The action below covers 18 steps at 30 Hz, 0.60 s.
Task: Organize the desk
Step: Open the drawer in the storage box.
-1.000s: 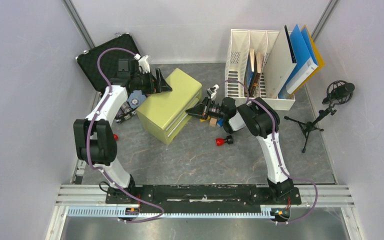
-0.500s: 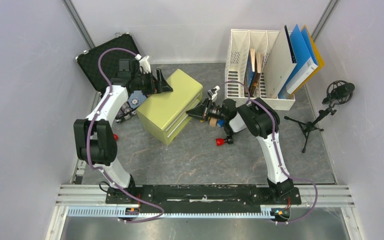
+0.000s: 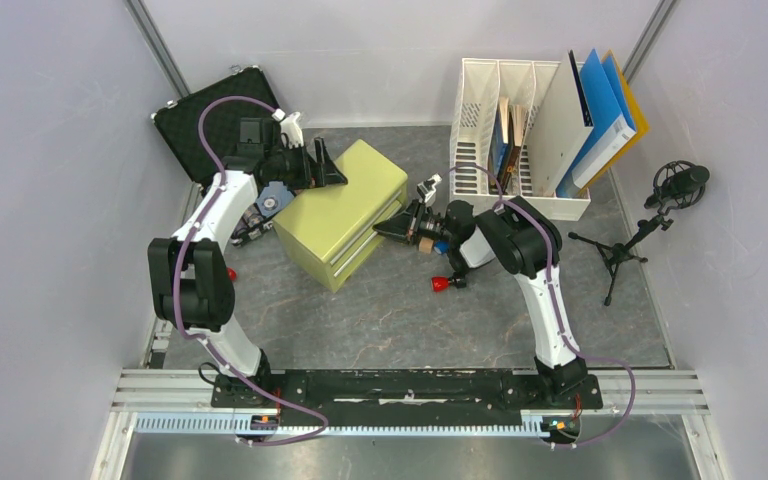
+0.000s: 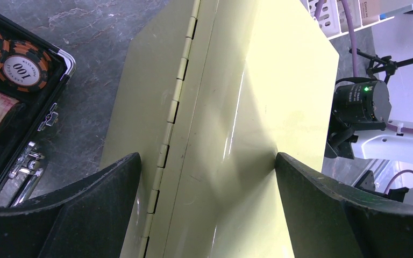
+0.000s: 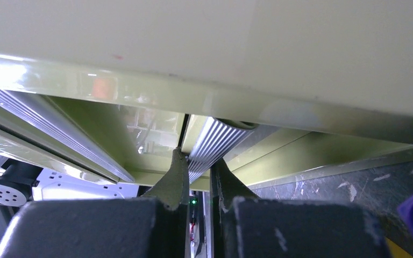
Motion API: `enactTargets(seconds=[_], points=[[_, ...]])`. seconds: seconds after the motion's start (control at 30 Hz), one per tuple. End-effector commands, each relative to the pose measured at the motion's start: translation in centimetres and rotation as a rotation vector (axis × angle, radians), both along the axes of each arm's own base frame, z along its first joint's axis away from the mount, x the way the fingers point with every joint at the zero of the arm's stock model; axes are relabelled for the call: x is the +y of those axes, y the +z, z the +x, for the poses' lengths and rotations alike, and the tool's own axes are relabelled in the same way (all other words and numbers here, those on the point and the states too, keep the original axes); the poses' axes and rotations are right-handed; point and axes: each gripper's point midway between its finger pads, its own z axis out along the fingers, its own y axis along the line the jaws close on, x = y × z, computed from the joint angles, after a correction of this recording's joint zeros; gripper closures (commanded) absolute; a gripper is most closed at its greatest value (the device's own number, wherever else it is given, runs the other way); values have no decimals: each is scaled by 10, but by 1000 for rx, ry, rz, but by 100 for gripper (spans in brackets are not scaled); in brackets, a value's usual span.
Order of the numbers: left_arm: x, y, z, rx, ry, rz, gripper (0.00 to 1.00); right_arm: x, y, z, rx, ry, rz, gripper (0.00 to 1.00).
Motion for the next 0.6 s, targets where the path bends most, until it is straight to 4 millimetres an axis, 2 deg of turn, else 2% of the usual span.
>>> enactTargets(seconds=[0.0, 0.57], points=[[19, -52, -5, 125, 73, 126, 2, -6, 27, -17, -242, 80, 16, 100], [22, -55, -4, 133, 85, 141, 1, -21, 16, -25, -241, 46, -41, 100]])
